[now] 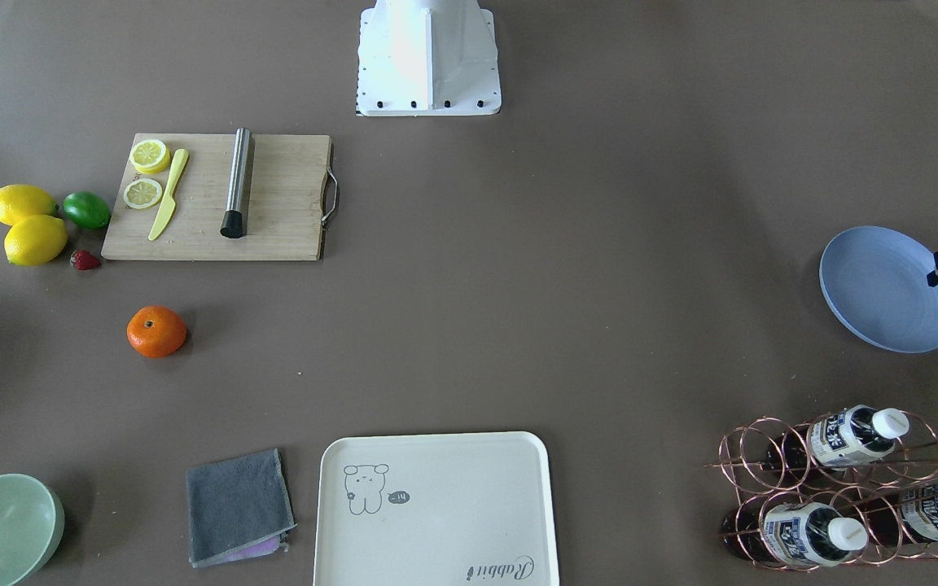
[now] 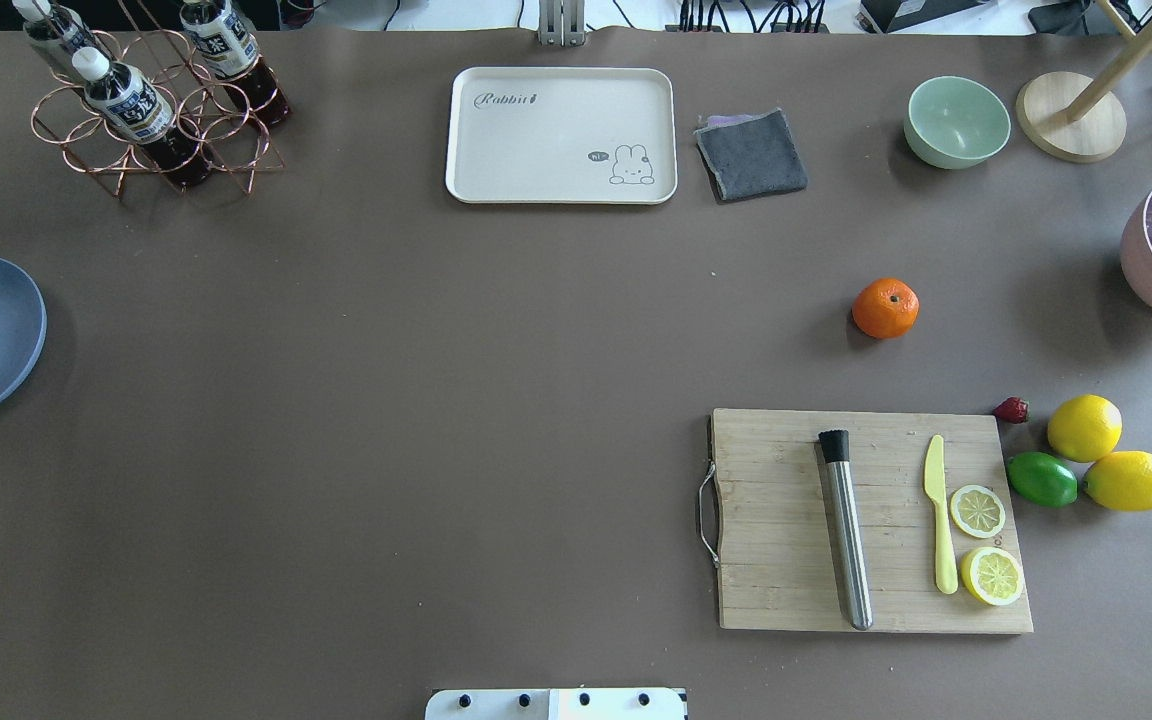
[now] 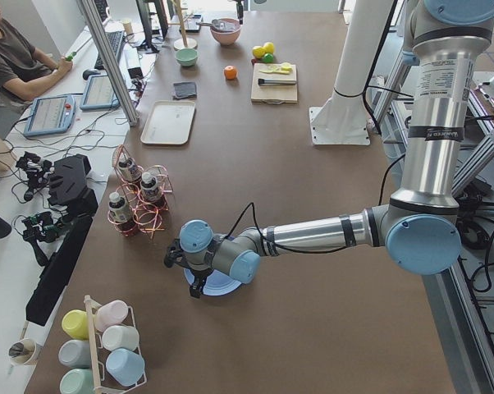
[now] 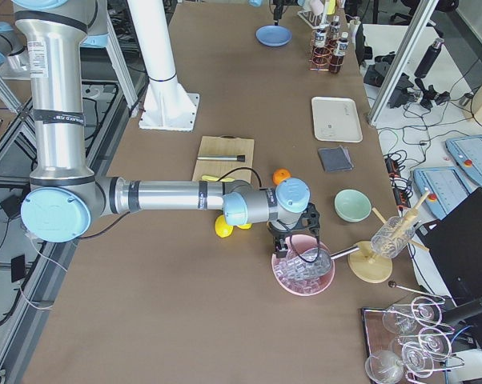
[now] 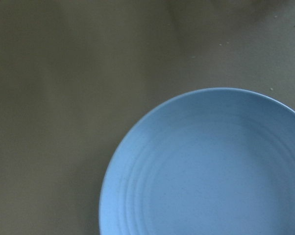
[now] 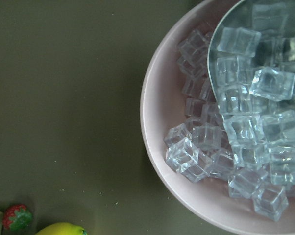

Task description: Pick orange to plate

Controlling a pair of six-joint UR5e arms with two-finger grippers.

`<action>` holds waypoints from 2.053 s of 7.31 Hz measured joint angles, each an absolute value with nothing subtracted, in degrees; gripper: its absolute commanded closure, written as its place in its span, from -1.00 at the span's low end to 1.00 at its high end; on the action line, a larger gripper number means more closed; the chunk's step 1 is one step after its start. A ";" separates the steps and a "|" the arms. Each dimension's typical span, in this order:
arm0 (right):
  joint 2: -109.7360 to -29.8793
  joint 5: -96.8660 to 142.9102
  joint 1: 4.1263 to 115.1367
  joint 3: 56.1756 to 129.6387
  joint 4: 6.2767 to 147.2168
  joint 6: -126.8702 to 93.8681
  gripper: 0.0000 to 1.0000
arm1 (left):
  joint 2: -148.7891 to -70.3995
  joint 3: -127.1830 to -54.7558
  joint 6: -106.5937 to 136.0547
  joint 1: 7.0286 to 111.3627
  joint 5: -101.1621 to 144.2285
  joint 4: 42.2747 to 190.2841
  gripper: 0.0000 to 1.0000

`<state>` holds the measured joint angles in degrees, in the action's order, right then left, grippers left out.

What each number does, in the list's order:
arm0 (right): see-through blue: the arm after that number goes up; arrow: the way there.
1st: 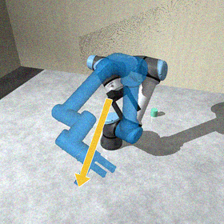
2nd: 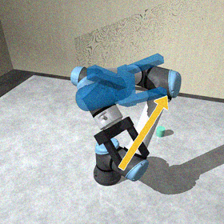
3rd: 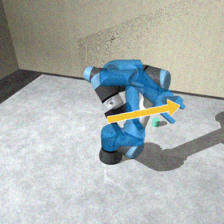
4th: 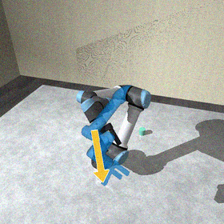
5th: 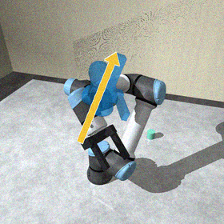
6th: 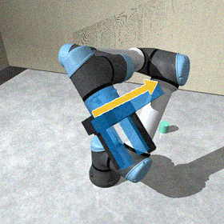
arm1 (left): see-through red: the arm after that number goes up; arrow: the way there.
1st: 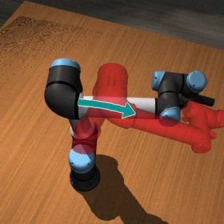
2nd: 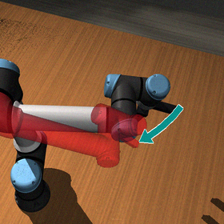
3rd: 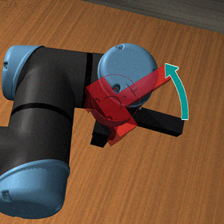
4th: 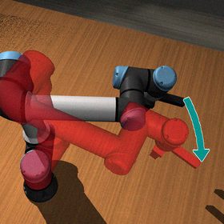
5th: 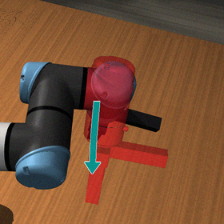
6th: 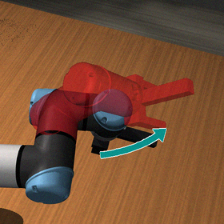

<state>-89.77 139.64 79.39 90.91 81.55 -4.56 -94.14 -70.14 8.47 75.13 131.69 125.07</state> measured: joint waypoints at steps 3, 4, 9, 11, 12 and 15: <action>-89.67 139.31 76.20 91.19 76.78 -11.32 -1.00 | -94.99 -66.04 8.52 73.11 128.66 127.26 -0.44; -89.48 139.26 75.43 91.24 75.52 -13.28 -1.00 | -95.00 -65.30 8.57 73.00 128.62 127.38 0.30; -88.69 138.86 74.53 91.29 74.62 -15.08 -1.00 | -95.06 -66.42 11.06 73.01 131.49 127.38 1.00; -86.93 138.28 72.83 91.28 74.60 -18.04 -1.00 | -95.22 -72.55 19.02 73.16 136.03 127.04 1.00; -85.57 136.95 70.66 91.31 74.57 -20.74 -1.00 | -95.80 -76.64 26.34 72.51 137.27 127.03 1.00; -80.73 134.01 64.50 92.02 74.53 -28.25 -1.00 | -101.83 -87.59 51.46 59.77 133.58 126.98 1.00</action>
